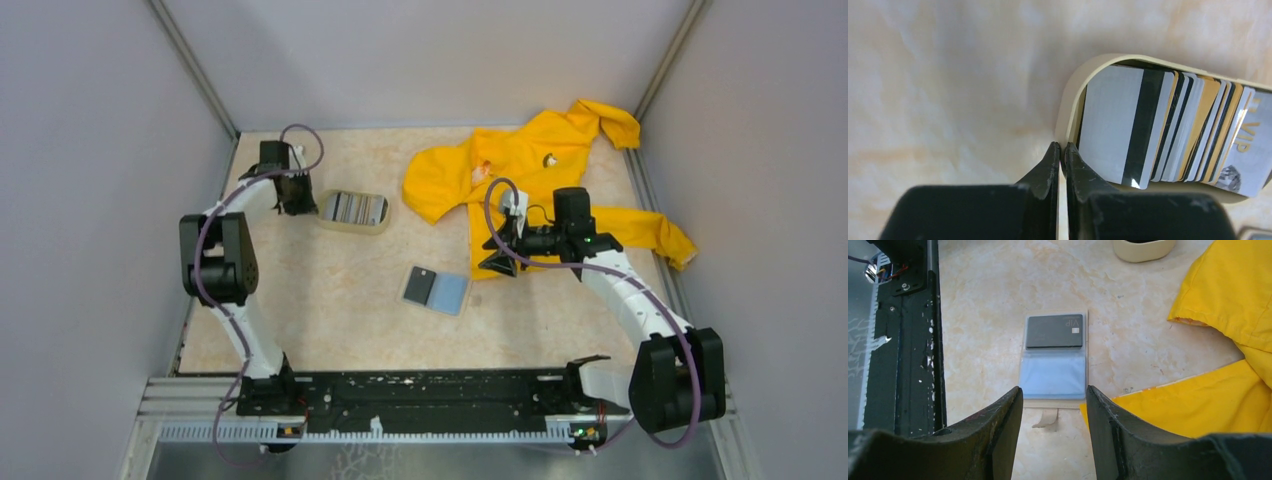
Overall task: Put the credit cards into the card holder
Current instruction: Move the storage box to the center of the board.
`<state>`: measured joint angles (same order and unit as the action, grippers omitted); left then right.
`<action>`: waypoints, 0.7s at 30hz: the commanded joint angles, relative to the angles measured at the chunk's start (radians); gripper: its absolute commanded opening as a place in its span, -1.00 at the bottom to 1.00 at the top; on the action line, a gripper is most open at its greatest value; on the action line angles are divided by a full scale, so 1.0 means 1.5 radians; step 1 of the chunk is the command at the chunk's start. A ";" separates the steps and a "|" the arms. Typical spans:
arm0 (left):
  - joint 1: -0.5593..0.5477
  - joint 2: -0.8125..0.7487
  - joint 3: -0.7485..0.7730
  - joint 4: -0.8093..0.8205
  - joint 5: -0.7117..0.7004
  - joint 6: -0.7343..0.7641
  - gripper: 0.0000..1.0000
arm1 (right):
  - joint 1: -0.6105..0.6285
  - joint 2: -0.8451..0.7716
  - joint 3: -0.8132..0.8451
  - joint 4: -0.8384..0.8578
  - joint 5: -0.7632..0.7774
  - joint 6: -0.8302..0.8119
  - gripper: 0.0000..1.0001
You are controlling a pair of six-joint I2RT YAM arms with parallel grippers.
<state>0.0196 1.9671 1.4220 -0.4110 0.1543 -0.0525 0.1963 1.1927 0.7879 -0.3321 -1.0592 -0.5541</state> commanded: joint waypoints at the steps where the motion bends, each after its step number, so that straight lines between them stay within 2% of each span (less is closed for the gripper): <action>1: -0.010 -0.116 -0.118 0.050 0.021 -0.128 -0.91 | 0.010 -0.003 0.026 0.063 -0.013 0.058 0.00; 5: -0.033 -0.186 -0.216 0.089 0.033 -0.210 -0.92 | 0.042 0.030 0.047 0.091 0.027 0.126 0.03; 10: -0.092 -0.249 -0.312 0.133 -0.005 -0.320 -0.88 | 0.111 0.149 0.193 0.032 0.079 0.216 0.04; 14: -0.138 -0.275 -0.352 0.134 -0.075 -0.404 -0.83 | 0.173 0.273 0.323 -0.039 0.125 0.269 0.09; 15: -0.145 -0.280 -0.361 0.131 -0.087 -0.420 -0.82 | 0.182 0.291 0.343 -0.036 0.128 0.300 0.12; 19: -0.155 -0.301 -0.396 0.132 -0.124 -0.485 -0.81 | 0.200 0.343 0.368 0.055 0.180 0.444 0.42; 21: -0.156 -0.320 -0.416 0.137 -0.140 -0.517 -0.80 | 0.207 0.362 0.367 0.100 0.218 0.502 0.47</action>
<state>-0.2104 1.5394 0.8520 -0.2264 0.0055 -0.6636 0.4908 1.6997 1.2980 -0.3000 -0.8413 -0.0315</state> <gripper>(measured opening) 0.101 0.717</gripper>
